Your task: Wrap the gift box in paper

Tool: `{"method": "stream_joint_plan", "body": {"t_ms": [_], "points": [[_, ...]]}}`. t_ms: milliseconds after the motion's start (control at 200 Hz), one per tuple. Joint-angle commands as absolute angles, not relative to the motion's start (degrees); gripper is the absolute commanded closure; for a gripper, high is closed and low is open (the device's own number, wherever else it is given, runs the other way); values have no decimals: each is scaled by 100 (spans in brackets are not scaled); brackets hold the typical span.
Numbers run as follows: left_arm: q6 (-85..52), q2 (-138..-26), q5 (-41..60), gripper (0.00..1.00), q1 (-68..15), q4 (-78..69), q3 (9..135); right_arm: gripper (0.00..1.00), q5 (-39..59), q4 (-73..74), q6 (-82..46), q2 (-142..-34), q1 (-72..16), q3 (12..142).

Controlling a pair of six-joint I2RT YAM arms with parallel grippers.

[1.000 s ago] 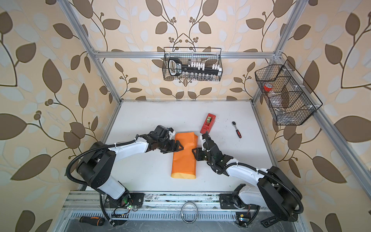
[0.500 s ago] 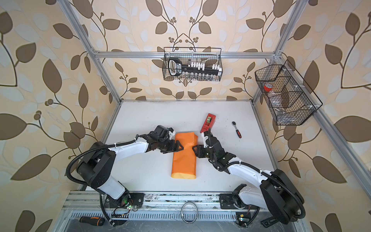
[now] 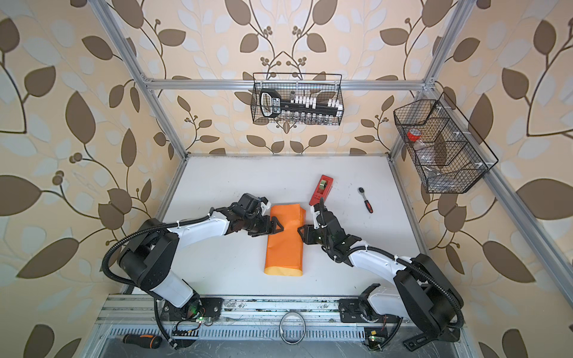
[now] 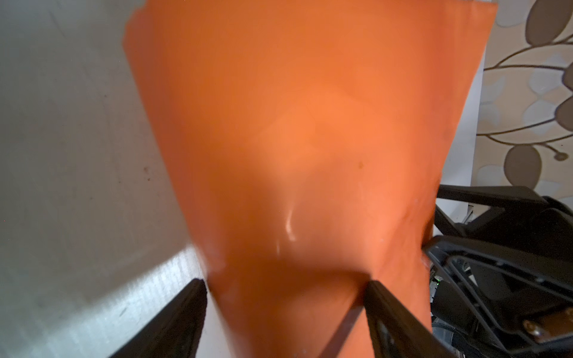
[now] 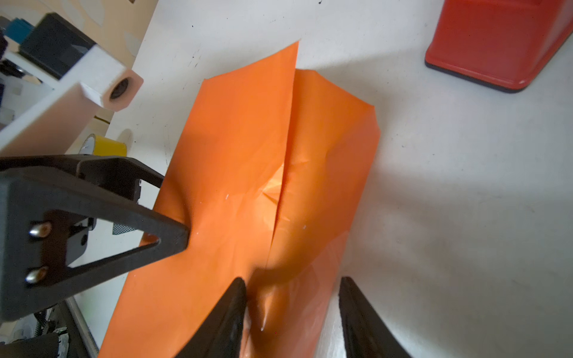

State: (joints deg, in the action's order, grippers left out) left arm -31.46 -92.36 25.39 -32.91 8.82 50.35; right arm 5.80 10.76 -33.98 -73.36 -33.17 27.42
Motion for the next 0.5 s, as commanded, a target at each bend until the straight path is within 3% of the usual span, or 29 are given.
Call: {"method": "stream_joint_plan", "body": {"t_ms": [0,495], "points": [[-3002,-9497,2197,19,-3305,1548,4851,50,741,991,-3280,-7497,-3253,2544],[-2999,-9512,2206,19,-3304,1565,4878,48,1937,1402,-3683,-7235,-2804,2596]]}}
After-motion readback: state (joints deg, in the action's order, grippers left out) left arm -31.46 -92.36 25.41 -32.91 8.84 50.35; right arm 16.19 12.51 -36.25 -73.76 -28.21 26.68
